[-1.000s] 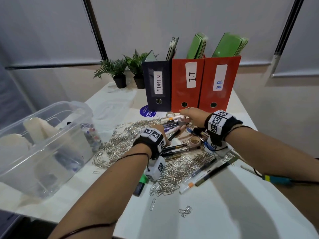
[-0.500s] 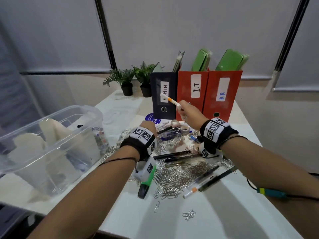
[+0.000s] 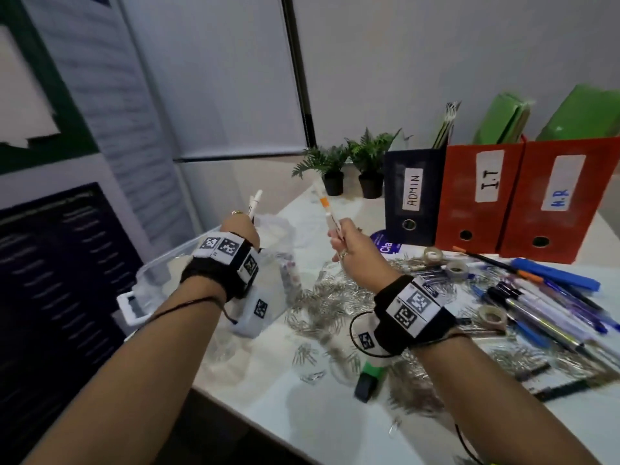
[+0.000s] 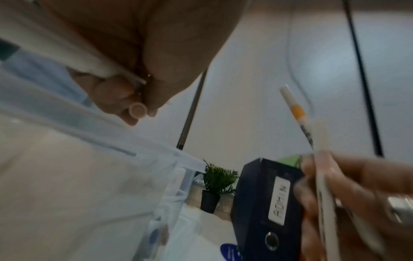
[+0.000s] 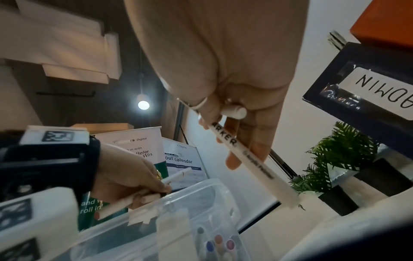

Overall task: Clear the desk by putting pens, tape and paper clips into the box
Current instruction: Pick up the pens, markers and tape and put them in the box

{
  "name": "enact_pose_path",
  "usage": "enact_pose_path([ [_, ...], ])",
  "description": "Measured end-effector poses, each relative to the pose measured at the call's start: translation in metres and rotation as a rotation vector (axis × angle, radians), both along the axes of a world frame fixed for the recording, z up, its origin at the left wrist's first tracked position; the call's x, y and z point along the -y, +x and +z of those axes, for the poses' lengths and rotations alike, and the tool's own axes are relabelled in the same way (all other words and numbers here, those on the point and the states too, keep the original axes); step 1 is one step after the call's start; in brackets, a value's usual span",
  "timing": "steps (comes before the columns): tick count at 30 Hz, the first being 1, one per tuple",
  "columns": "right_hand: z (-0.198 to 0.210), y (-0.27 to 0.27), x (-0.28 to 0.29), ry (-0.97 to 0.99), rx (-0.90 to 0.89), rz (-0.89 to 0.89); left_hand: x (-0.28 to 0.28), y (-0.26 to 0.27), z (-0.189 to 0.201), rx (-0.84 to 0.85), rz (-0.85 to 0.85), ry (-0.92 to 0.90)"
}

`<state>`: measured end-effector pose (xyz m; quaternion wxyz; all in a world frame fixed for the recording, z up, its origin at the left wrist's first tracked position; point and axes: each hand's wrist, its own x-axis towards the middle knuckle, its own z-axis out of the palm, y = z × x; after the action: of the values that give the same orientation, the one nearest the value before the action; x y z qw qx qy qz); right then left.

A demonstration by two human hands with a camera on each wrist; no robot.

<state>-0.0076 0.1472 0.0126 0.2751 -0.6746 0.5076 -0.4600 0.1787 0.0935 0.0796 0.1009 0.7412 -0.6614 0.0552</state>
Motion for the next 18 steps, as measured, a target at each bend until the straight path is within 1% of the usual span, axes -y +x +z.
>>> enact_pose_path([
  [3,-0.006,0.004,0.003,0.019,-0.031,0.022,0.011,0.009,0.0,0.008,-0.001,0.087],
  [5,-0.009,-0.001,0.002,0.046,-0.038,0.027,0.018,0.005,0.002,0.018,0.013,0.141],
  [8,-0.015,-0.01,0.0,0.077,0.028,0.04,0.032,-0.001,0.003,0.192,0.015,0.23],
  [9,-0.018,-0.013,0.001,0.085,0.048,0.042,0.04,0.0,-0.001,0.202,-0.003,0.267],
  [10,-0.02,-0.015,0.002,0.093,0.061,0.045,0.049,0.003,-0.004,0.157,0.008,0.313],
  [13,-0.023,-0.021,0.005,0.108,0.078,0.059,0.088,0.025,-0.027,-0.085,0.067,0.357],
  [14,-0.023,-0.024,0.007,0.113,0.085,0.06,0.105,0.034,-0.037,-0.104,0.111,0.379],
  [15,-0.023,-0.027,0.008,0.115,0.096,0.053,0.109,0.037,-0.042,-0.187,0.156,0.377],
  [16,-0.023,-0.029,0.01,0.115,0.104,0.04,0.106,0.035,-0.041,-0.265,0.162,0.384],
  [18,-0.023,-0.034,0.012,0.117,0.12,0.027,0.089,0.021,-0.029,-0.574,0.161,0.406],
])
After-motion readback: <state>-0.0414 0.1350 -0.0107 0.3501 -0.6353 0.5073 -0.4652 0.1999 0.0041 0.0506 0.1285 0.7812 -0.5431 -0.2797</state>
